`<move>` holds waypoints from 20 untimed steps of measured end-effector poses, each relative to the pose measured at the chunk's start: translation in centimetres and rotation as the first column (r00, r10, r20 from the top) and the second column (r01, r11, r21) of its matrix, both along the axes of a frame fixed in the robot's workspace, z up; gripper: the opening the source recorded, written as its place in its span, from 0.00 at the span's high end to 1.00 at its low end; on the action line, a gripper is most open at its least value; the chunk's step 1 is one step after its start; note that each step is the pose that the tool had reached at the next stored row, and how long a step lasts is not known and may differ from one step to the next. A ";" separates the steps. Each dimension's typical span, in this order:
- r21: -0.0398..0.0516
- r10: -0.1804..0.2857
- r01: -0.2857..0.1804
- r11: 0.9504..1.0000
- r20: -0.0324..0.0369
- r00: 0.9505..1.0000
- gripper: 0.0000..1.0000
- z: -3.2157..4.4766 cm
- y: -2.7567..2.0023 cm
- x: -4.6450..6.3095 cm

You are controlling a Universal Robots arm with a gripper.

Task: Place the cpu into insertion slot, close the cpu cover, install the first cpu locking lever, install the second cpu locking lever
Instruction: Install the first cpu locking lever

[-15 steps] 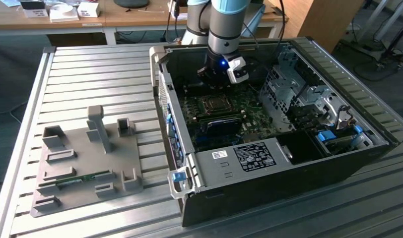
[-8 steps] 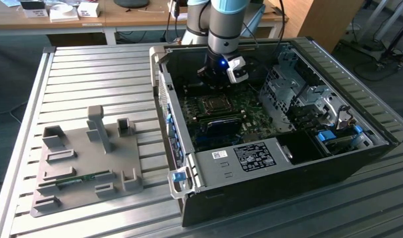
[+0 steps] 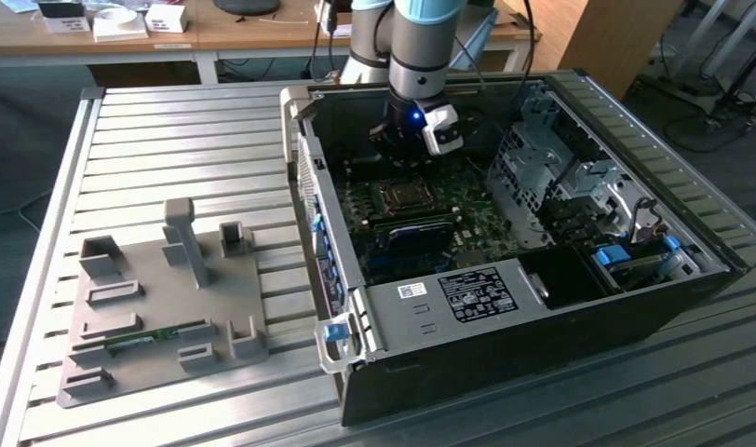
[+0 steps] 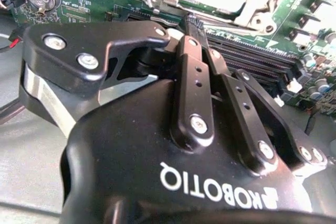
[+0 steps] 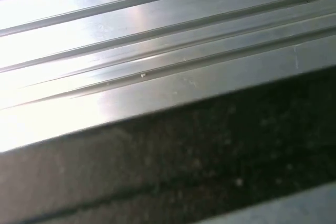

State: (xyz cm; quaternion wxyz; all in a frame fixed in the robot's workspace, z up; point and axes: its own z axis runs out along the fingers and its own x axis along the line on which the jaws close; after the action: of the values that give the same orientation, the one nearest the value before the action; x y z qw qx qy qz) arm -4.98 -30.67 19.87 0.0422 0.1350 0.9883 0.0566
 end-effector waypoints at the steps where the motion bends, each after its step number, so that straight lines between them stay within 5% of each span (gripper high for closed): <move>1: 0.000 -0.006 0.006 1.000 0.000 1.000 0.89 0.00 0.05 0.0; 20: 0.000 -0.022 0.022 1.000 0.000 1.000 0.89 0.33 0.21 0.0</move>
State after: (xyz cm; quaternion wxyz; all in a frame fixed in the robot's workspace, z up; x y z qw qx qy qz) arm -4.97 -30.47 20.20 0.0430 0.1457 0.9868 0.0564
